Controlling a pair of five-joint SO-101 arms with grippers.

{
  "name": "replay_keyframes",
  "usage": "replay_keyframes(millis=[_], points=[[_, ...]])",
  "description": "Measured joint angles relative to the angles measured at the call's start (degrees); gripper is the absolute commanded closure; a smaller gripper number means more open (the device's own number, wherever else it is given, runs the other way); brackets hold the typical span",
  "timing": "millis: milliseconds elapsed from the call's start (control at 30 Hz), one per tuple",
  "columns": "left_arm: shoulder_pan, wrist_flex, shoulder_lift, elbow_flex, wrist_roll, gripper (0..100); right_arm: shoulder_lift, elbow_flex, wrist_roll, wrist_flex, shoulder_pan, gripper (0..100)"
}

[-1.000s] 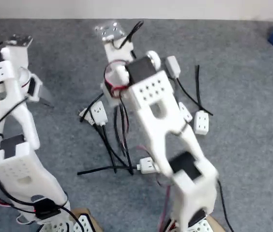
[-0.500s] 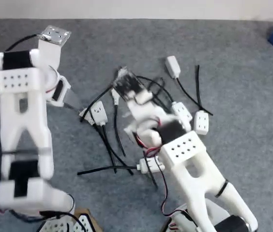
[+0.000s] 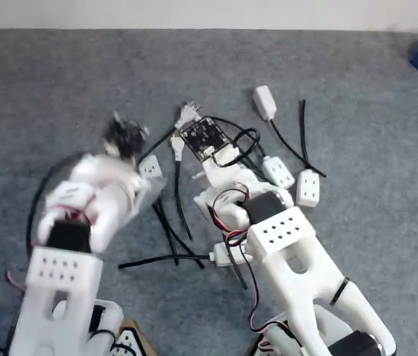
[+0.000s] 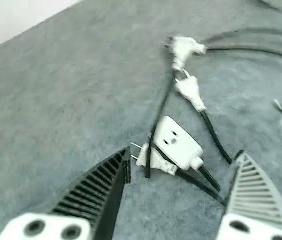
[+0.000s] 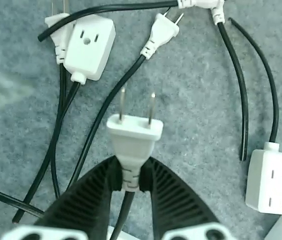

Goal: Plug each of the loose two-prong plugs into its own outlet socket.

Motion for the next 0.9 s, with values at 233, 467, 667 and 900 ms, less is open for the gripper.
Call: replay_keyframes(millis=[233,467,667,900], points=[[1.14,-0.62,-9.41,5.63,-2.64,53,0.00,0.26,-0.35,-0.09,-0.44,99.1],[-1.05,-2.46,-10.02,6.33,-2.64,53,0.00,0.97,-3.96,-0.09,-2.02,99.1],[-3.34,-6.68,-10.02,6.51,-2.64,53,-0.09,5.10,-8.53,-0.09,-9.67,99.1],[-3.78,-7.21,-10.02,8.44,-2.64,53,-0.09,5.10,-9.67,-0.09,-12.22,99.1]])
